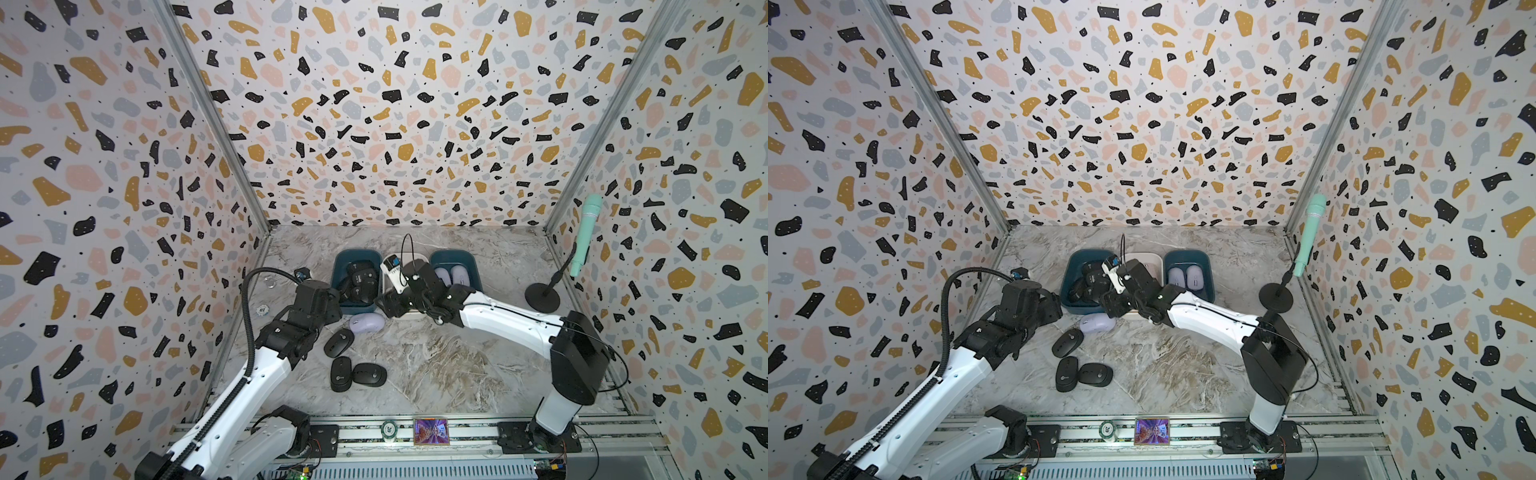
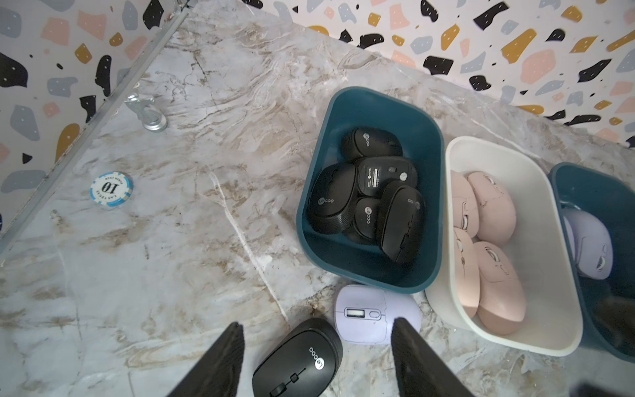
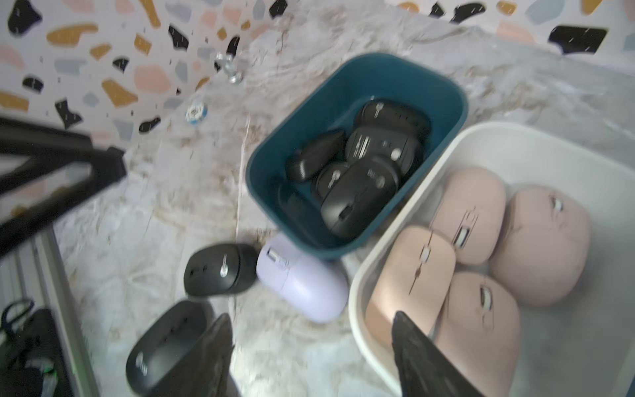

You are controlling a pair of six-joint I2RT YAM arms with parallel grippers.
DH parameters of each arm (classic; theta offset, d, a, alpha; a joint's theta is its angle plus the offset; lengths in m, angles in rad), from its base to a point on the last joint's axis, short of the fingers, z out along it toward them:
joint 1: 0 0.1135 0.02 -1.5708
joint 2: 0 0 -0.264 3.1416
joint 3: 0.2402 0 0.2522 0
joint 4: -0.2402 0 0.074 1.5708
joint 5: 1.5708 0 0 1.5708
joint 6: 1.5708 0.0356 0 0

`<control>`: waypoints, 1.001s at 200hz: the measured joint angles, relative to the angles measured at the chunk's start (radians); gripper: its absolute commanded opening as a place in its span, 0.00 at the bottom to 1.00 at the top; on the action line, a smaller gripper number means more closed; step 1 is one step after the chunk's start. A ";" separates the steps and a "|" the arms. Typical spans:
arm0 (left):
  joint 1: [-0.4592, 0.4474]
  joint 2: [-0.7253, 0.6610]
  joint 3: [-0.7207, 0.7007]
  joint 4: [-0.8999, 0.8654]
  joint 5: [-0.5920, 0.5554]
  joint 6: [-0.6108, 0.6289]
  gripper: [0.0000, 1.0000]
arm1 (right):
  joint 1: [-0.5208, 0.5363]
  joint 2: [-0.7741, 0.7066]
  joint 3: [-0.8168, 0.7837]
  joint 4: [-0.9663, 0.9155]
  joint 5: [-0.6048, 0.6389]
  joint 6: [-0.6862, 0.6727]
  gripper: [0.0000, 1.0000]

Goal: Place the mice by color into the storage box
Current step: Pick up the mouse from the center of the board.

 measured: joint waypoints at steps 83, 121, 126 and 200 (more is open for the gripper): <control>0.000 0.012 -0.002 -0.029 0.011 0.043 0.67 | 0.281 -0.059 -0.186 -0.005 0.030 -0.163 0.79; 0.000 0.006 -0.002 -0.043 0.011 0.050 0.68 | 0.322 0.074 -0.137 -0.005 0.031 -0.222 0.81; 0.000 0.003 -0.002 -0.045 0.011 0.051 0.68 | 0.325 0.091 -0.131 -0.006 0.031 -0.228 0.81; 0.000 -0.032 -0.008 -0.060 0.011 0.064 0.68 | 0.328 0.183 -0.082 0.002 0.063 -0.280 0.79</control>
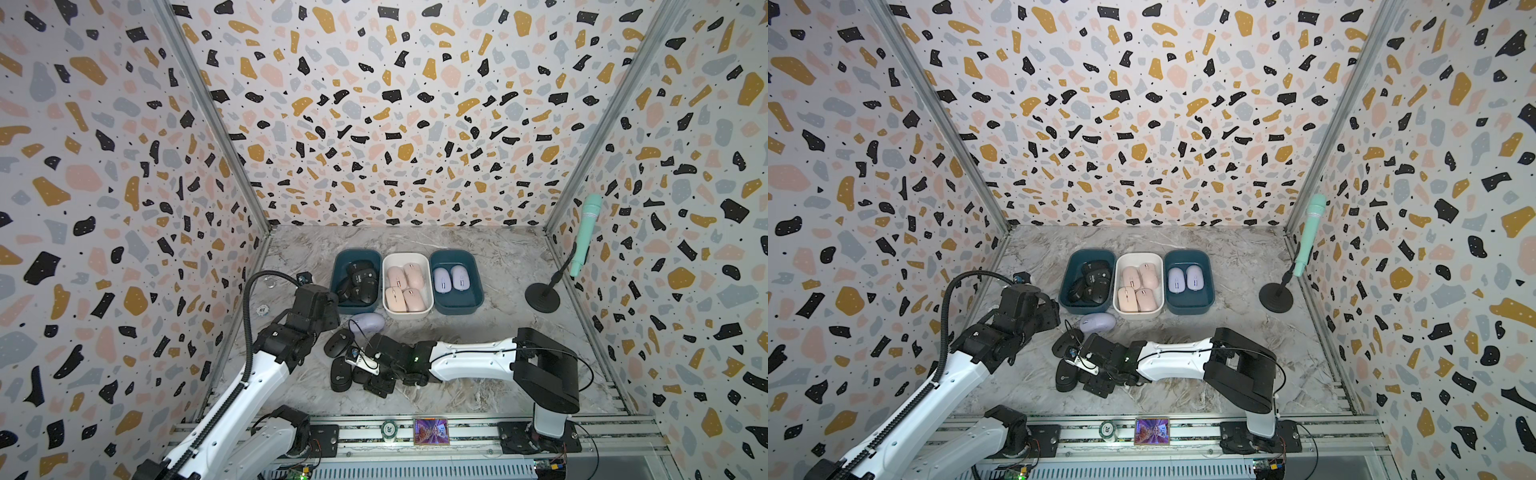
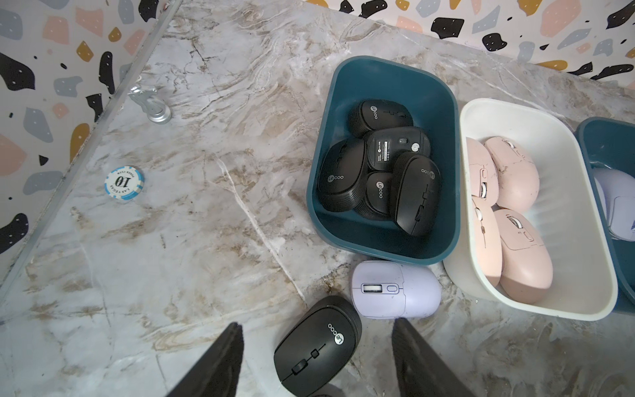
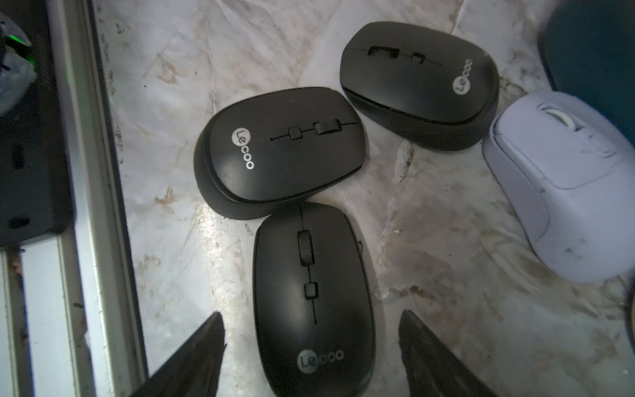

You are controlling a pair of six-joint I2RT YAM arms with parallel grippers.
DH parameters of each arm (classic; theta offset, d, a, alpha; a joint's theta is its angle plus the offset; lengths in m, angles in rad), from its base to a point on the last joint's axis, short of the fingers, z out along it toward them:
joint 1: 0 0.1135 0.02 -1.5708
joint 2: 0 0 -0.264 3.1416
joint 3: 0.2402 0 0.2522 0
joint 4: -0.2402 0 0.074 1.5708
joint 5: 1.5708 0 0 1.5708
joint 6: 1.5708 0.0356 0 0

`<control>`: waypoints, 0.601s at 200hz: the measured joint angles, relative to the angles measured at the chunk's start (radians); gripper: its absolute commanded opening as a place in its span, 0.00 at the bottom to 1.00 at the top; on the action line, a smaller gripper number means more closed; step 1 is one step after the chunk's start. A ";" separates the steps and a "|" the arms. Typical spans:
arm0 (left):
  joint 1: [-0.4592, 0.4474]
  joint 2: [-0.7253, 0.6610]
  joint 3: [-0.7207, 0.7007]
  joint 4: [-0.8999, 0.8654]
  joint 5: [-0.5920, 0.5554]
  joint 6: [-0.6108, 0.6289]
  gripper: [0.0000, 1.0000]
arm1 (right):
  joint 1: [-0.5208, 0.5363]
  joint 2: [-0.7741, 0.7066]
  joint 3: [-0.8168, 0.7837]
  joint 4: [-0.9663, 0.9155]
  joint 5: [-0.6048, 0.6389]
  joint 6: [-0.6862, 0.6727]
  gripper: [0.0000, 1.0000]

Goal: Place the mice by color into the storage box
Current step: Pick up the mouse from the center of the board.

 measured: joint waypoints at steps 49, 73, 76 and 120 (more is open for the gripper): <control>0.000 0.000 0.000 -0.004 0.000 0.005 0.68 | 0.000 0.053 0.014 0.008 0.009 -0.017 0.75; 0.000 0.003 0.000 -0.006 0.000 0.005 0.68 | 0.000 0.070 0.014 0.008 0.010 -0.020 0.71; 0.000 0.004 0.000 -0.006 0.000 0.005 0.68 | 0.000 0.071 0.014 0.008 0.010 -0.020 0.71; 0.000 0.004 0.000 -0.006 0.000 0.005 0.68 | -0.006 0.080 0.013 0.013 0.014 -0.018 0.64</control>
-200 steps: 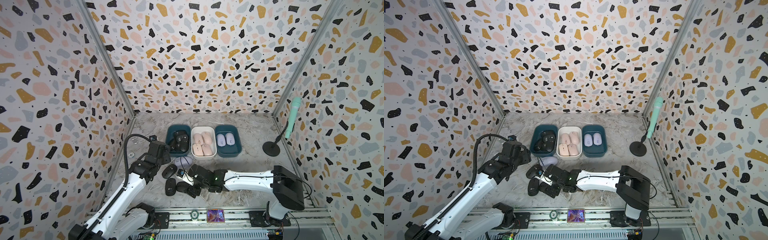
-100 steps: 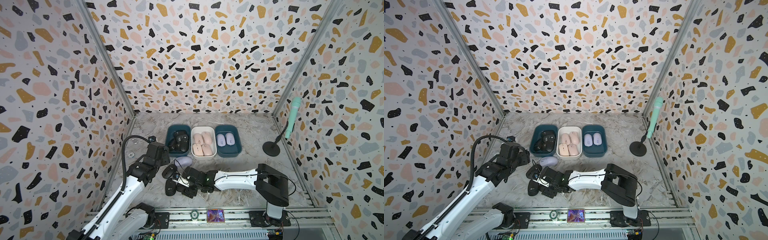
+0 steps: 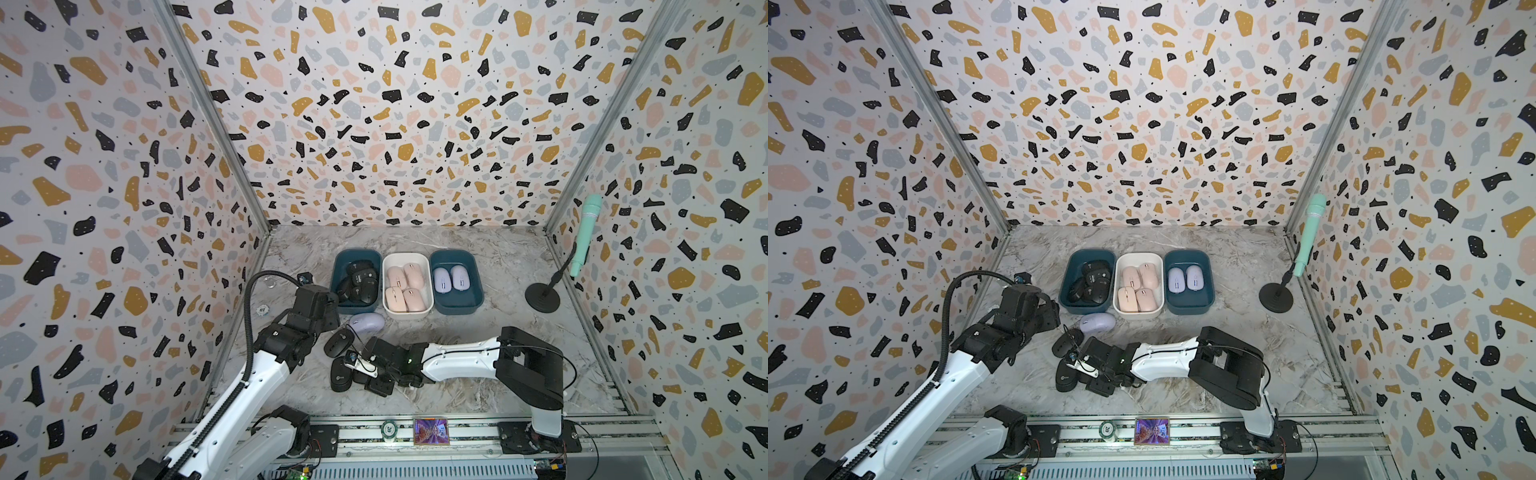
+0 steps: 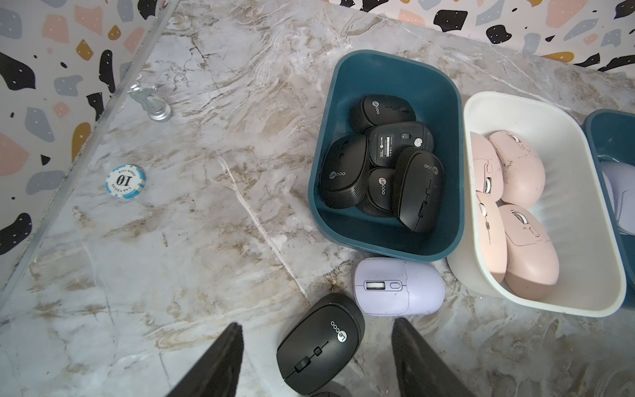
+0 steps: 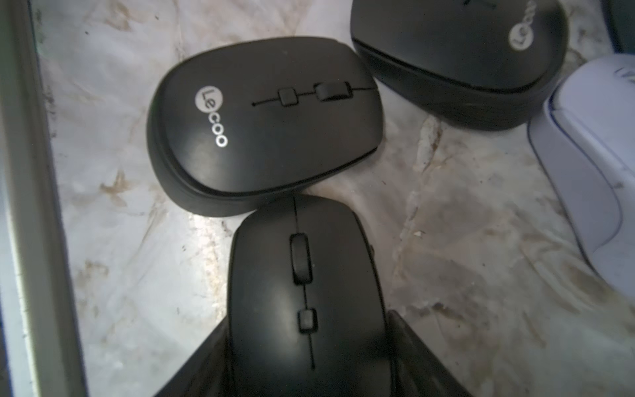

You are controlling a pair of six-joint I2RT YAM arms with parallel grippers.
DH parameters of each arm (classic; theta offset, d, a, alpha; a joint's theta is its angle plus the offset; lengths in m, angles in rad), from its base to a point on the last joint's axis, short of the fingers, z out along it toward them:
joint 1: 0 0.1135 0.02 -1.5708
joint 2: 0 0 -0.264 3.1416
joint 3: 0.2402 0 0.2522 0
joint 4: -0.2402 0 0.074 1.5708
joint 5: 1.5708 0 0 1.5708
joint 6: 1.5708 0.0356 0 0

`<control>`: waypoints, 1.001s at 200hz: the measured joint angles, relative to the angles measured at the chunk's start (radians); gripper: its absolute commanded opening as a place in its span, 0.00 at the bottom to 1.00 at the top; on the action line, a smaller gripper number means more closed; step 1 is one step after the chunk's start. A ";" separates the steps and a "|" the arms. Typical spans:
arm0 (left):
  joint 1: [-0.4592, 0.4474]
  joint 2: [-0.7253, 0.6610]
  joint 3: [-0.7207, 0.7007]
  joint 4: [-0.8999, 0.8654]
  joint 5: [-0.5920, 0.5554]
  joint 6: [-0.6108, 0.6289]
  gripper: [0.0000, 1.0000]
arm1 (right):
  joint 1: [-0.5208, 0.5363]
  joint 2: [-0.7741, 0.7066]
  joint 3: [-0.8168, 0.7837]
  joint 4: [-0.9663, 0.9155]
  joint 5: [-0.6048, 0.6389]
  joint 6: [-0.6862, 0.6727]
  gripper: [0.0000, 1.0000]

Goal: Place the mice by color into the storage box
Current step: Pick up the mouse from the center of the board.

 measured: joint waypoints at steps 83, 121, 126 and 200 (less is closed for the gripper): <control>0.000 0.000 0.000 0.000 0.000 0.000 0.68 | -0.084 -0.011 -0.048 0.087 -0.028 0.069 0.56; 0.000 0.000 0.000 0.000 -0.001 0.000 0.68 | -0.121 -0.034 -0.082 0.100 -0.021 0.101 0.54; 0.000 0.000 0.000 0.000 -0.001 0.000 0.68 | -0.124 -0.039 -0.086 0.100 -0.019 0.105 0.54; 0.000 0.000 0.000 0.000 -0.016 -0.016 0.68 | -0.138 -0.093 -0.108 0.076 -0.012 0.144 0.54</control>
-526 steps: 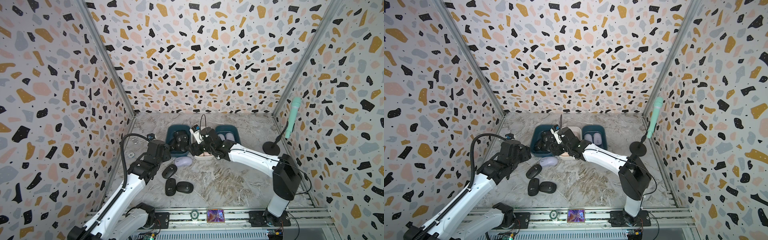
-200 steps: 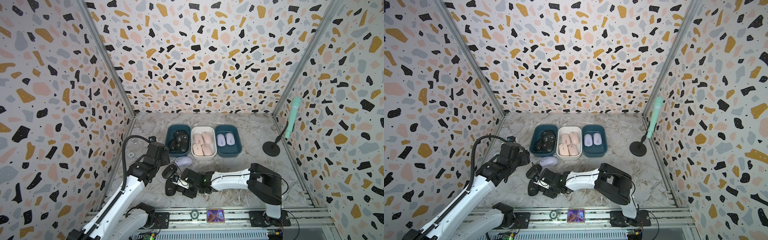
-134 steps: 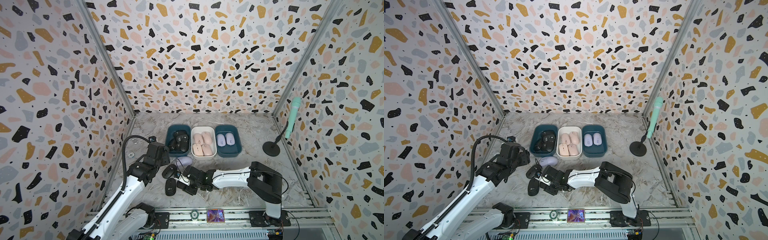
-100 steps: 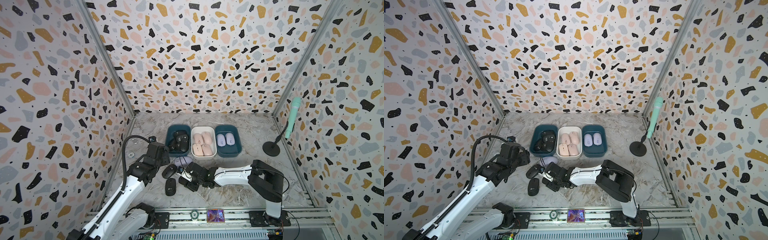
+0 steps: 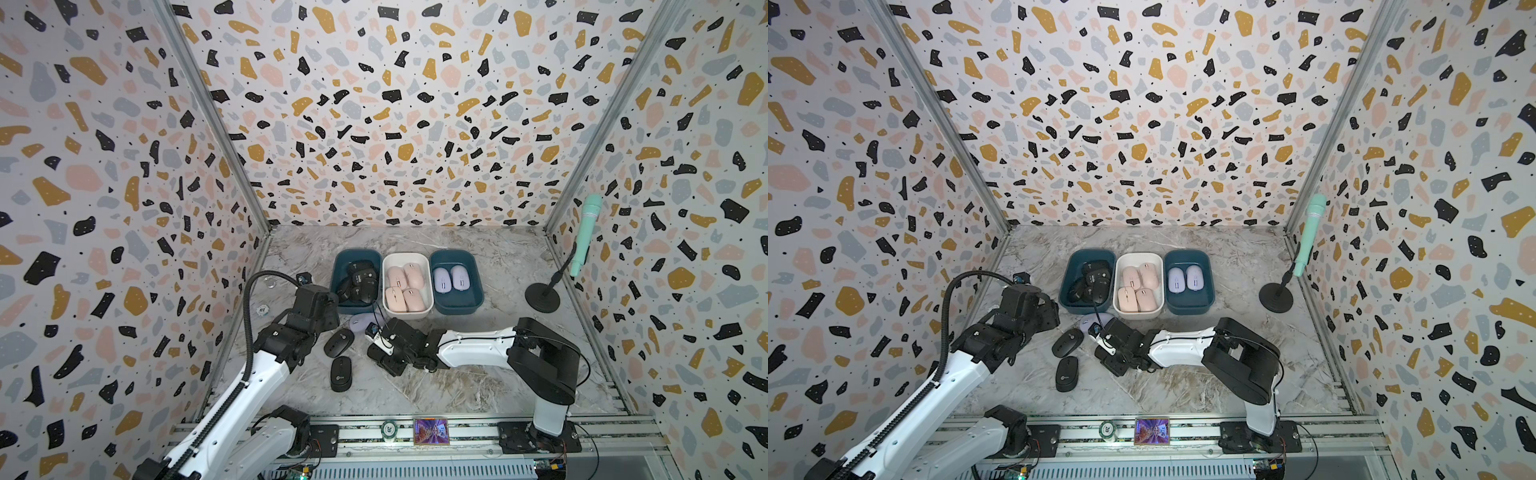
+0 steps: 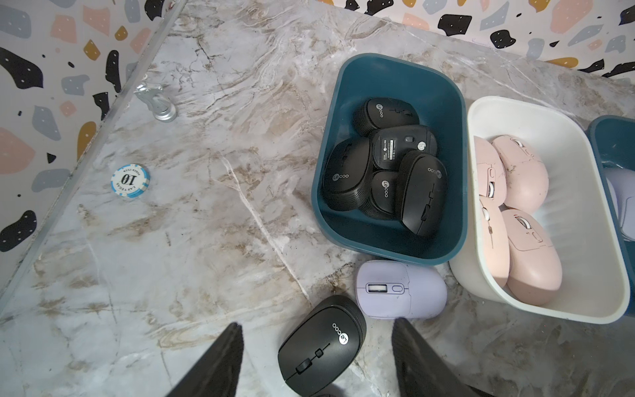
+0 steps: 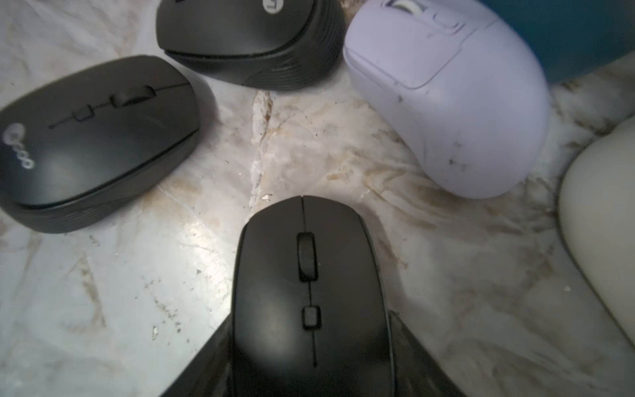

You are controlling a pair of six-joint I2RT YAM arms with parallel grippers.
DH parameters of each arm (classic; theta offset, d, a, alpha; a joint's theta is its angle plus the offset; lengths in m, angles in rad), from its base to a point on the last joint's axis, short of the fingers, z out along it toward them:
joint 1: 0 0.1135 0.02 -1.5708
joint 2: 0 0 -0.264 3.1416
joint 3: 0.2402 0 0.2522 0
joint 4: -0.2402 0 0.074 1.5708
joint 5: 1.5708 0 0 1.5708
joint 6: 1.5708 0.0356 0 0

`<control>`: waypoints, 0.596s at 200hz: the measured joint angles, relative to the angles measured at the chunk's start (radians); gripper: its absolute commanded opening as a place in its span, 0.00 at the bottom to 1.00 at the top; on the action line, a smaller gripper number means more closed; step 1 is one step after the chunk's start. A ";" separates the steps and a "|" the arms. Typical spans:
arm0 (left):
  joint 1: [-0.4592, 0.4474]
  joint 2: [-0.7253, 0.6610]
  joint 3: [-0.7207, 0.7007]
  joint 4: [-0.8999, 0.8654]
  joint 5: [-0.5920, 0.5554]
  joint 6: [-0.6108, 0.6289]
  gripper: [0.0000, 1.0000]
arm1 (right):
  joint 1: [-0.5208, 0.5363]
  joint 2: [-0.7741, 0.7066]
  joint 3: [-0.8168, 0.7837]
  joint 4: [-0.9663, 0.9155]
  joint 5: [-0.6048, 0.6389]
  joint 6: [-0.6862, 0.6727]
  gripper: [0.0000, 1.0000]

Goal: Place the mice by color into the storage box
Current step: Pick up the mouse from the center of the board.

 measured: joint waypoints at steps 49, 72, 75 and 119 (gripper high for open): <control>0.000 0.000 0.000 0.000 -0.011 -0.010 0.68 | -0.013 -0.089 0.000 -0.014 -0.009 0.021 0.54; 0.000 -0.003 0.000 0.000 -0.012 -0.012 0.68 | -0.024 -0.122 0.012 -0.026 -0.020 0.029 0.54; 0.000 -0.003 0.000 0.000 -0.012 -0.012 0.68 | -0.027 -0.126 0.015 -0.026 -0.022 0.031 0.54; 0.000 -0.008 0.000 0.000 -0.014 -0.014 0.68 | -0.074 -0.144 0.075 -0.012 -0.049 0.052 0.55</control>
